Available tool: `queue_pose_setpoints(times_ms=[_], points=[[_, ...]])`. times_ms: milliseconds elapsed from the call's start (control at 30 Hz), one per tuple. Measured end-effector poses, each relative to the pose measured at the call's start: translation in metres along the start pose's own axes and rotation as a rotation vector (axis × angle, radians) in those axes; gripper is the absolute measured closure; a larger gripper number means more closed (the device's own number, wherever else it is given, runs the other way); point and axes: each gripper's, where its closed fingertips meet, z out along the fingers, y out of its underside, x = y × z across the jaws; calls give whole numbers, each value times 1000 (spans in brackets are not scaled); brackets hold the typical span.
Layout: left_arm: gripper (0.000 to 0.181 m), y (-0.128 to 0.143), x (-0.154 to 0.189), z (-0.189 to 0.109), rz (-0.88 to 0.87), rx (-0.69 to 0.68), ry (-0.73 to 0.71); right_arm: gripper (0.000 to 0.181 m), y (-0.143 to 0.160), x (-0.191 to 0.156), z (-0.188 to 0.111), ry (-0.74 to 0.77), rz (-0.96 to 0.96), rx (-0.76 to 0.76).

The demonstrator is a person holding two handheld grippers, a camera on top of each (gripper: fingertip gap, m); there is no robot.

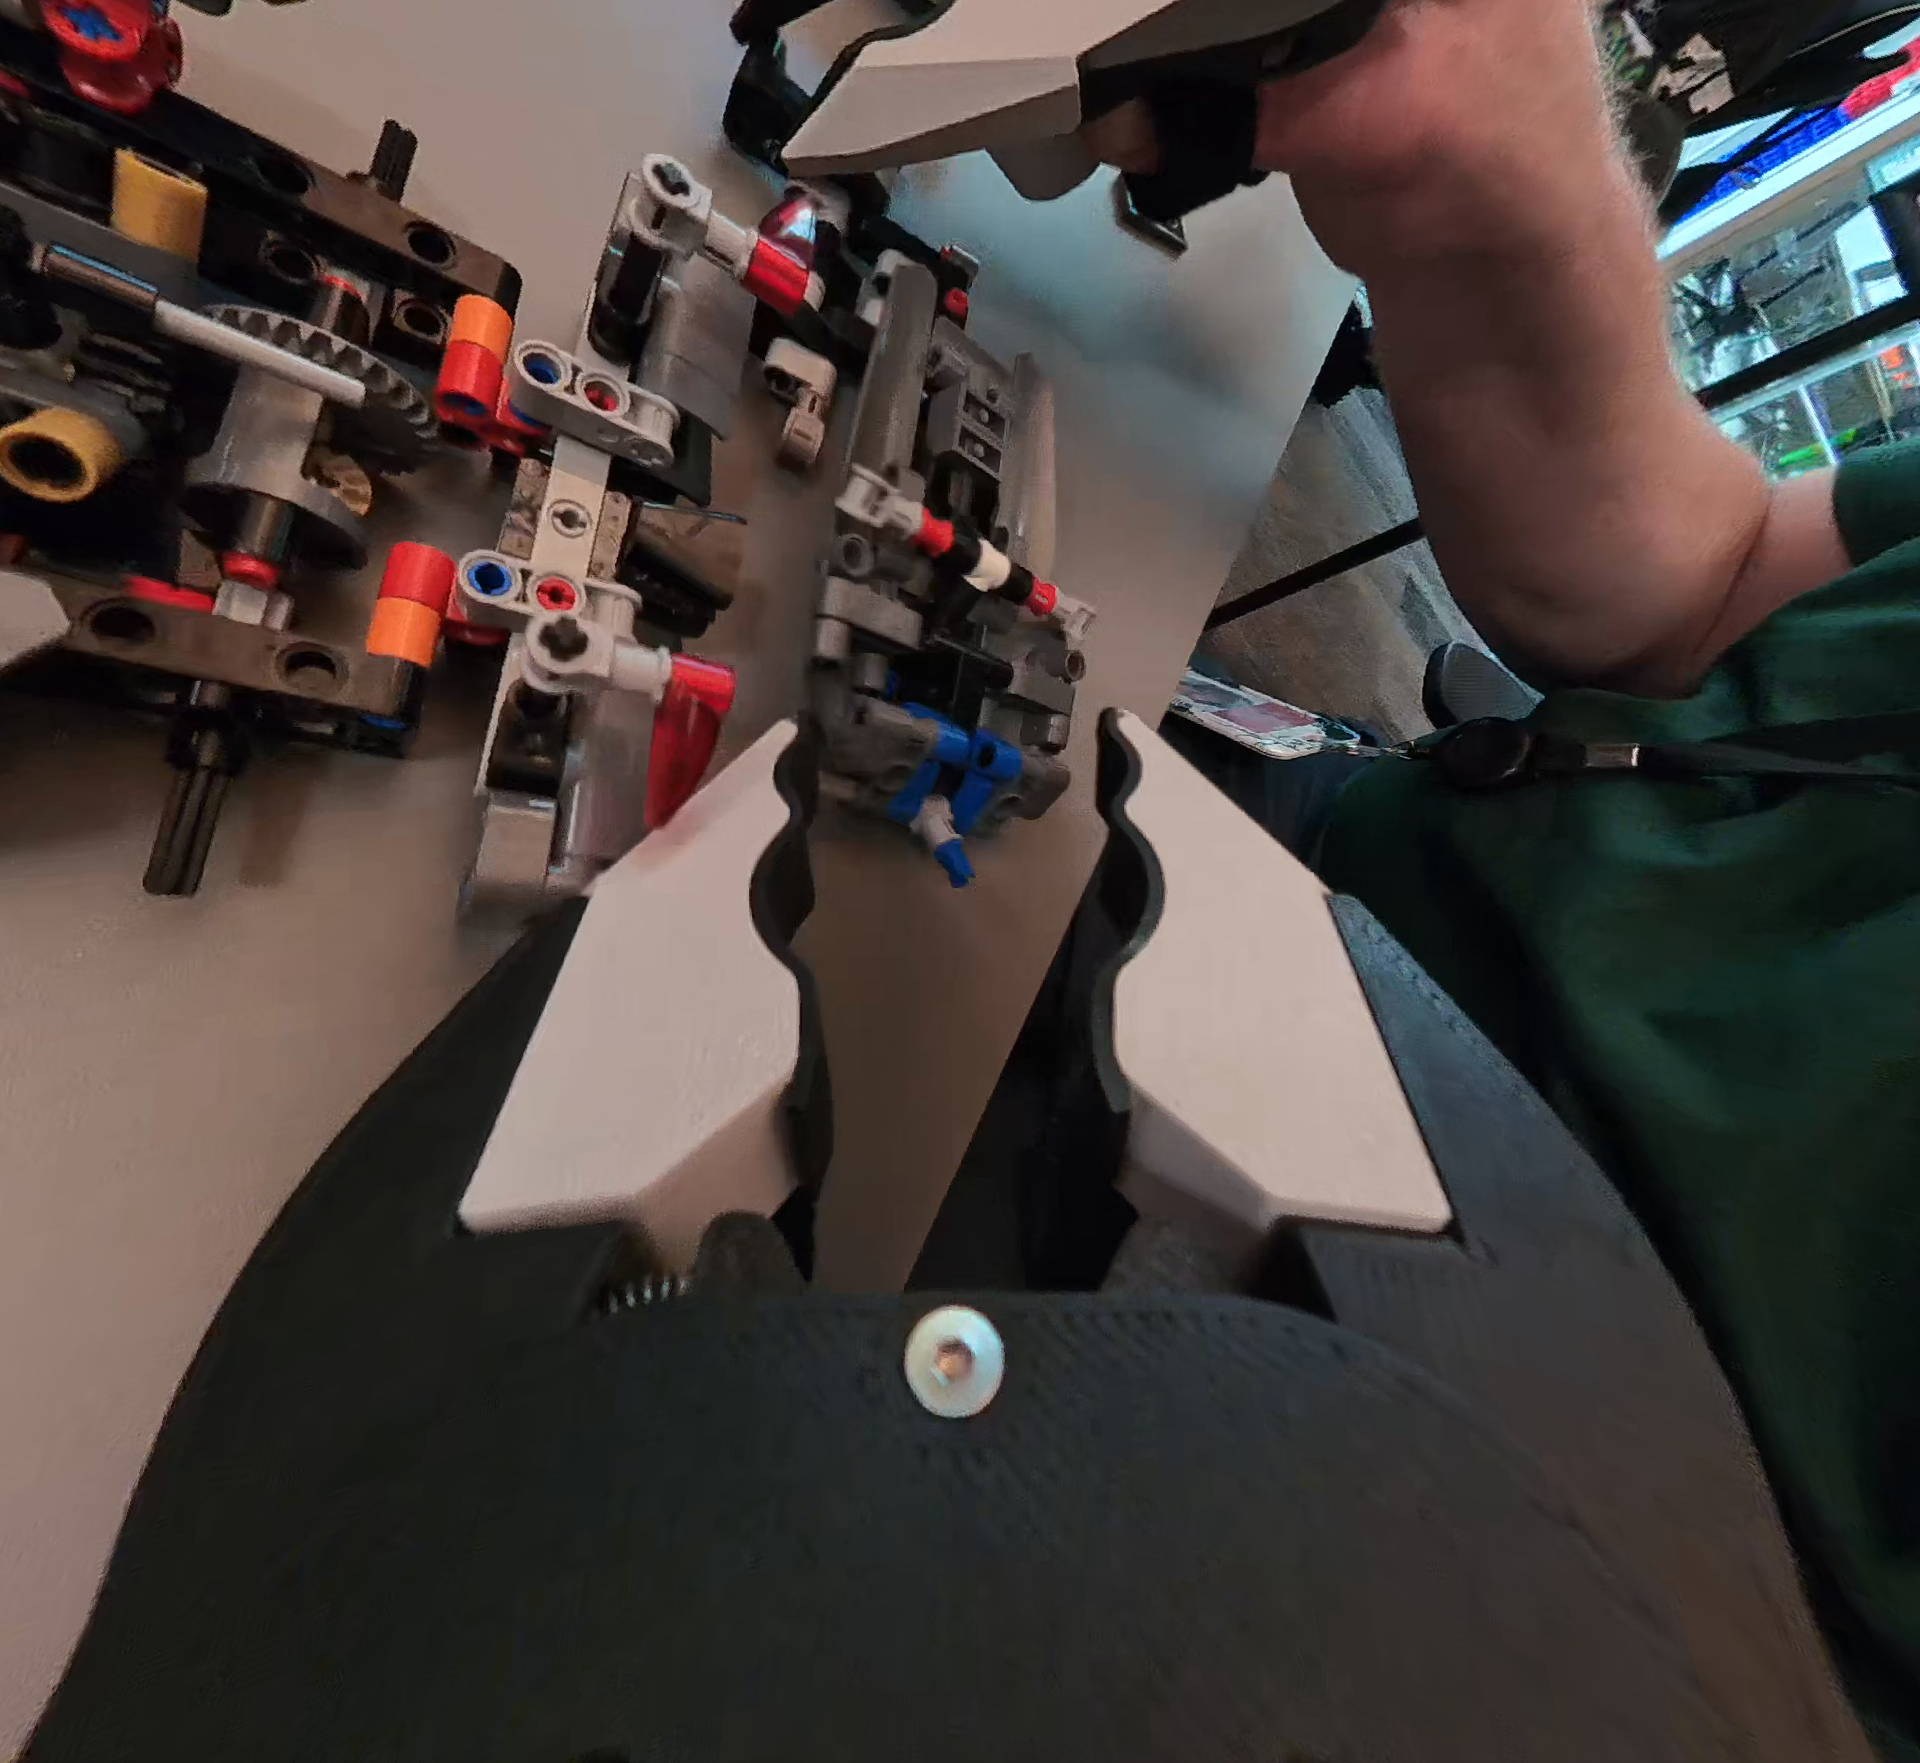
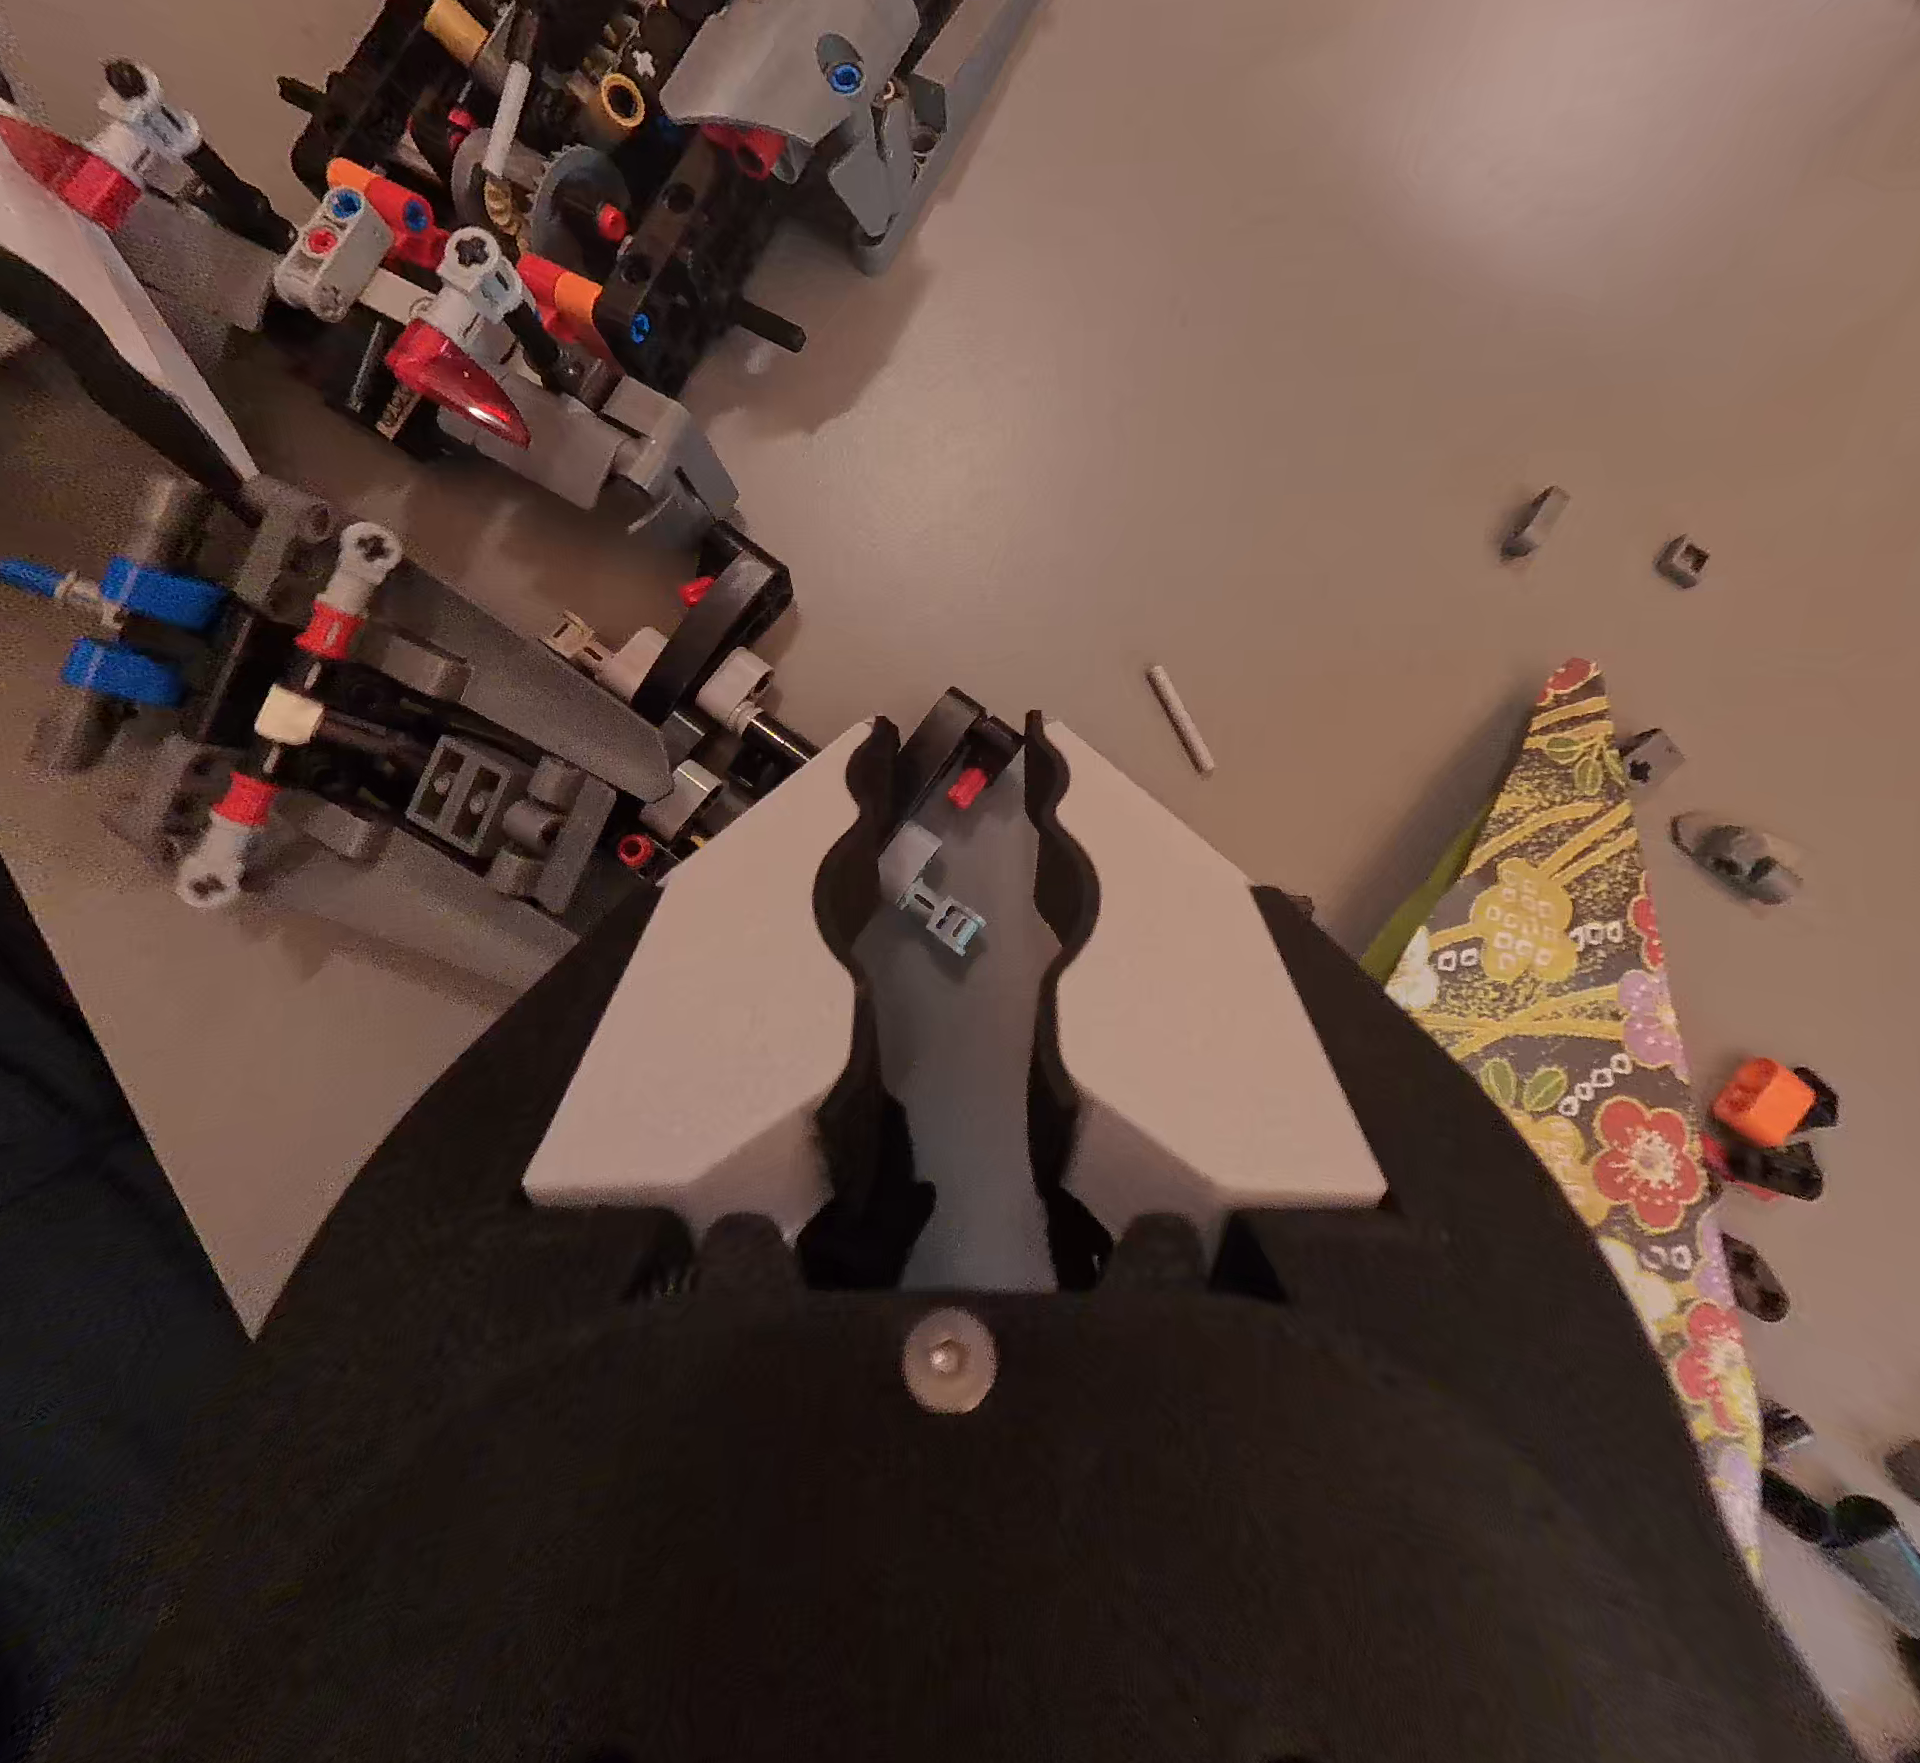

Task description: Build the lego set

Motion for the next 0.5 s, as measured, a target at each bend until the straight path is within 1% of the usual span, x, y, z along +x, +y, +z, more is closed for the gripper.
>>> queue_pose_setpoints(times_ms=[33,100,167,200,300,367,433,500], points=[[125,2,1,-1,0,0,-4,159,0,1,-1,6,-16,-2],[116,7,3,-5,-20,6,-12,157,0,7,-3,33,-32,-1],[113,11,4,-9,-29,28,-30,142,2,11,-7,58,-24,-9],[111,13,7,-12,-32,44,-34,139,1,13,-10,73,-16,6],[107,11,14,-20,-30,143,-92,147,6,8,-16,56,13,12],[109,6,18,-21,6,208,-184,151,12,2,-14,34,30,-9],[111,3,21,-14,72,227,-303,154,12,1,-11,40,45,-11],[113,-6,33,-1,162,255,-364,156,10,2,-7,37,67,-4]])
